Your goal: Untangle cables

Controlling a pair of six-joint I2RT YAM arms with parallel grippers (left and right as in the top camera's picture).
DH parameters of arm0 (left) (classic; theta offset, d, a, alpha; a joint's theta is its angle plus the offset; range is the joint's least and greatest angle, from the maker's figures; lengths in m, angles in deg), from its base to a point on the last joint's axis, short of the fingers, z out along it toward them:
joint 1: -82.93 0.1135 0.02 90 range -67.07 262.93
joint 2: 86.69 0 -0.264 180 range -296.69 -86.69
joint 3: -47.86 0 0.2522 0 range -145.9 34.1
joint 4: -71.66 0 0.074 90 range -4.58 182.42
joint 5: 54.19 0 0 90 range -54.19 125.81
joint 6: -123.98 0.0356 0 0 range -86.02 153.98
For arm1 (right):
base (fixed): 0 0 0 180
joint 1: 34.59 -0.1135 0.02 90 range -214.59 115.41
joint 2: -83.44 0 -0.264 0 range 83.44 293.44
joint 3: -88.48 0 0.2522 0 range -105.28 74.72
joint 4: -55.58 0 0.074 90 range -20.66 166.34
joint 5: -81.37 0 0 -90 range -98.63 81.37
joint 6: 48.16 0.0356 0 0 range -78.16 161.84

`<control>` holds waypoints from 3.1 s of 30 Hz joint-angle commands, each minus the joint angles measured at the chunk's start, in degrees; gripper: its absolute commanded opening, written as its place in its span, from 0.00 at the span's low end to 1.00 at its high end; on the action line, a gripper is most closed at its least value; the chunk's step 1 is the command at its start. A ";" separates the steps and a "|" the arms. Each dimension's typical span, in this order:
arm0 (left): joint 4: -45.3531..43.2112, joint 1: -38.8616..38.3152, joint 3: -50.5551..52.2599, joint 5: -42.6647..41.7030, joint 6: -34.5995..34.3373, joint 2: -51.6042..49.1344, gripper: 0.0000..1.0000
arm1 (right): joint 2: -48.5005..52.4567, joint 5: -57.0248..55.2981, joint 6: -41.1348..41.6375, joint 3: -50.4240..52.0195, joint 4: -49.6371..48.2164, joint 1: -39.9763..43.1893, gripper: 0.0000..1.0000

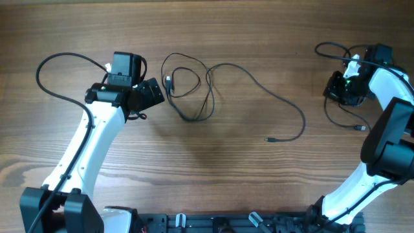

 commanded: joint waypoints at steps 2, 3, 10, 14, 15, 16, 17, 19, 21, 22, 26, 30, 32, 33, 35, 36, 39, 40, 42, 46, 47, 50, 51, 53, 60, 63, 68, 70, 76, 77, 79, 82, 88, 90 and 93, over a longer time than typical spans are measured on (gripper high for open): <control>-0.11 -0.11 -0.04 0.33 -0.79 0.96 1.00 | 1.62 -1.51 1.22 0.57 0.09 -0.24 0.06; -0.11 -0.11 -0.04 0.33 -0.79 0.96 1.00 | 1.84 -1.51 1.20 0.57 0.17 -0.24 0.06; -0.11 -0.11 -0.04 0.35 -0.79 0.96 1.00 | 3.78 -5.14 3.04 0.57 0.31 -0.22 0.04; -0.11 -0.11 -0.04 0.35 -0.79 0.96 1.00 | 3.74 -10.34 5.31 0.57 0.63 0.31 0.04; -0.11 -0.11 -0.04 0.35 -0.79 0.96 1.00 | 3.74 -12.02 6.47 0.57 1.01 0.74 0.04; -0.11 -0.11 -0.04 0.33 -0.79 0.96 1.00 | 3.74 -13.73 7.61 0.50 1.33 1.29 0.04; -0.13 -0.11 -0.04 0.35 -0.79 0.96 1.00 | 3.74 -15.72 9.03 0.44 1.81 2.36 0.04; -0.11 -0.11 -0.04 0.35 -0.79 0.96 1.00 | 3.74 -16.94 10.82 0.44 2.45 4.50 0.04; -0.13 -0.11 -0.04 0.35 -0.76 0.96 1.00 | 3.67 -16.92 12.37 0.44 2.95 6.97 0.04; -0.13 -0.11 -0.04 0.35 -0.79 0.96 1.00 | 3.63 -16.96 13.33 0.44 3.17 8.17 0.04; -0.13 -0.11 -0.04 0.35 -0.76 0.96 1.00 | 3.02 -16.55 15.17 0.39 3.43 12.74 0.04; -0.13 -0.11 -0.04 0.35 -0.79 0.96 1.00 | 1.55 -16.02 16.31 0.39 3.28 15.93 0.04; -0.13 -0.11 -0.04 0.35 -0.76 0.96 1.00 | 0.61 -15.85 16.52 0.39 3.19 16.74 0.04; -0.13 -0.11 -0.04 0.35 -0.79 0.96 1.00 | 0.15 -14.56 16.46 0.39 2.78 16.83 0.04; -0.11 -0.11 -0.04 0.35 -0.76 0.96 1.00 | -0.72 -7.50 13.33 0.39 1.07 16.65 0.04; -0.11 -0.11 -0.04 0.35 -0.76 0.96 1.00 | -1.09 -1.31 10.05 0.39 -0.22 16.39 0.04; -0.11 -0.11 -0.04 0.35 -0.79 0.96 1.00 | -2.29 13.77 3.54 0.39 -2.47 14.88 0.04; -0.11 -0.11 -0.04 0.35 -0.79 0.96 1.00 | -2.89 16.94 1.92 0.39 -2.67 13.97 0.06; -0.11 -0.11 -0.04 0.35 -0.79 0.96 1.00 | -4.55 20.90 -2.51 0.39 -2.56 10.78 0.11; -0.09 -0.11 -0.04 0.35 -0.79 0.96 1.00 | -8.87 20.85 -6.62 0.39 -2.47 2.93 0.19; -0.07 -0.11 -0.04 0.35 -0.79 0.96 1.00 | -10.49 20.85 -7.58 0.39 -2.45 0.22 0.26; 0.13 -0.11 -0.04 0.35 -0.79 0.96 1.00 | -13.92 19.45 -9.38 0.39 -1.73 -6.86 0.41; 0.15 -0.11 -0.04 0.35 -0.79 0.96 1.00 | -14.78 17.86 -9.64 0.39 -1.09 -9.53 0.46; 0.15 -0.11 -0.04 0.35 -0.79 0.96 1.00 | -15.58 14.10 -9.64 0.39 0.26 -14.71 0.50; 0.15 -0.11 -0.04 0.35 -0.79 0.94 1.00 | -13.22 9.42 -7.91 0.42 2.89 -32.63 0.52; 0.13 -0.11 -0.04 0.35 -0.79 0.96 1.00 | -11.43 6.03 -3.17 0.42 0.66 -38.45 0.50; 0.13 -0.11 -0.04 0.35 -0.79 0.96 1.00 | -8.02 5.95 -0.83 0.42 -2.78 -44.81 0.50; 0.15 -0.11 -0.04 0.35 -0.79 0.96 1.00 | -6.12 4.59 2.03 0.42 -4.68 -46.62 0.50; 0.13 -0.11 -0.04 0.35 -0.79 0.96 1.00 | -1.46 1.29 7.23 0.42 -11.43 -49.18 0.49; 0.15 -0.11 -0.04 0.35 -0.79 0.96 1.00 | -0.85 1.29 7.76 0.42 -12.90 -49.44 0.48; 0.15 -0.11 -0.04 0.35 -0.79 0.96 1.00 | 0.11 1.27 8.09 0.42 -15.04 -49.92 0.46; 0.15 -0.11 -0.04 0.33 -0.79 0.96 1.00 | 1.33 1.31 9.62 0.42 -16.24 -50.18 0.42; 0.13 -0.11 -0.04 0.33 -0.81 0.96 1.00 | 2.08 5.18 10.08 0.39 -15.30 -50.42 0.04; 0.13 -0.11 -0.04 0.33 -0.81 0.96 1.00 | 1.01 10.54 8.33 0.28 -15.08 -49.96 0.04; 0.11 -0.11 -0.04 0.31 -0.81 0.96 1.00 | -2.16 21.27 3.80 -1.55 -12.98 -48.89 0.04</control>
